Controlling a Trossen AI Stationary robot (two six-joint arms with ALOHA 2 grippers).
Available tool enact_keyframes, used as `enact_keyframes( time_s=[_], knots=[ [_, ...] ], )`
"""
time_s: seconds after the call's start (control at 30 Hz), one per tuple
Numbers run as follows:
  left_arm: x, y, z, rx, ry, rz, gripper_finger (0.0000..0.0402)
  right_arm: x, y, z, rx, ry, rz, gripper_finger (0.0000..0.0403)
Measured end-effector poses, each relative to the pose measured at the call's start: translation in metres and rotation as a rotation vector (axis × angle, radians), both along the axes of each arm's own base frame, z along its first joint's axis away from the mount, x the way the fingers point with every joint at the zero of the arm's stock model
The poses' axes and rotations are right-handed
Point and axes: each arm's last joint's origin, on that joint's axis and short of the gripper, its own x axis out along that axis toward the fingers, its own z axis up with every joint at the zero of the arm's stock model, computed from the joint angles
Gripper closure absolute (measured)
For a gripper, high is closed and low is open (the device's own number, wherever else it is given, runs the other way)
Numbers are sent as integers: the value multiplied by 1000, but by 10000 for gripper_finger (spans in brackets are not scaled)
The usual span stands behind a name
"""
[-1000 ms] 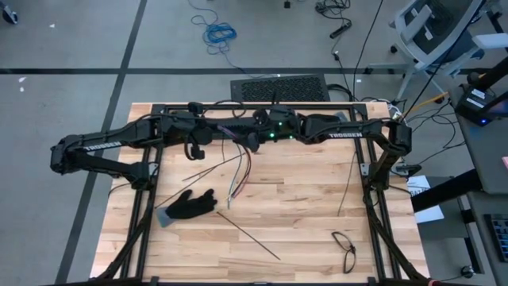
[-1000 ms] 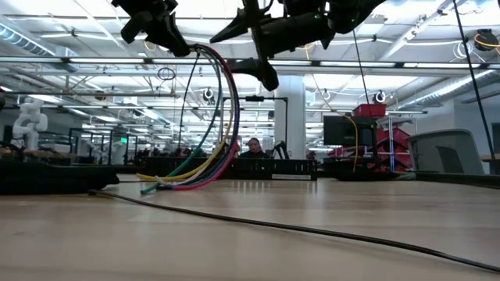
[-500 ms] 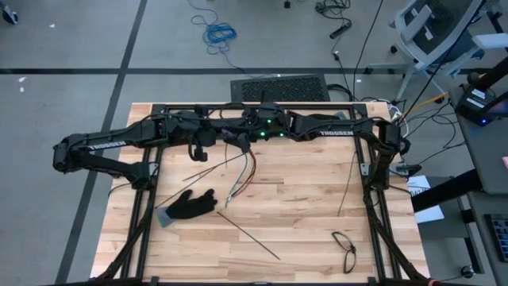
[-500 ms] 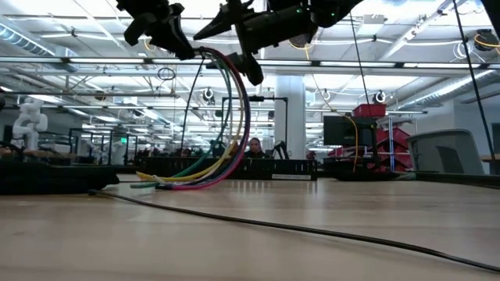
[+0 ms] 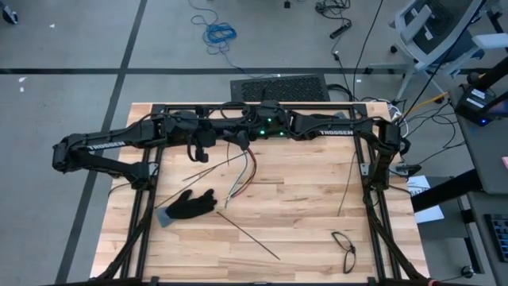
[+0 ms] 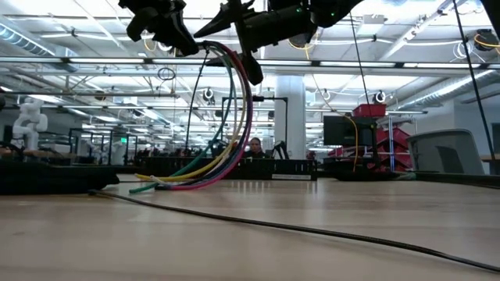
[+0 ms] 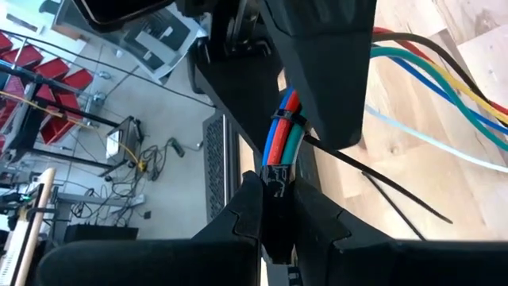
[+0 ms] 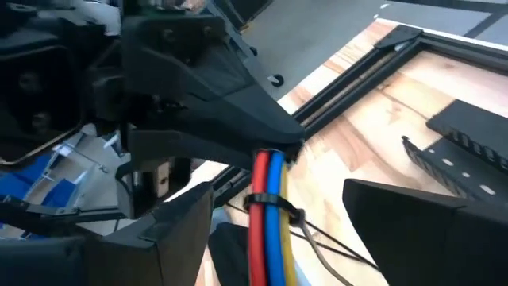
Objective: Ziptie cables
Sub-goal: Put the zip tied cabled wires into the cable duct
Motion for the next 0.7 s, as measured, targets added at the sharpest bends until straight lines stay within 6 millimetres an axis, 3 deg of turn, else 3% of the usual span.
enact_keyframes(
  time_s=[0.47, 0.7],
  knots=[
    [0, 0, 0, 1, -3, 1, 360, -1, -6, 3, 15, -30, -25, 234],
    [0, 1, 0, 5, -3, 12, 360, 0, -5, 3, 26, -39, 11, 261]
  ],
)
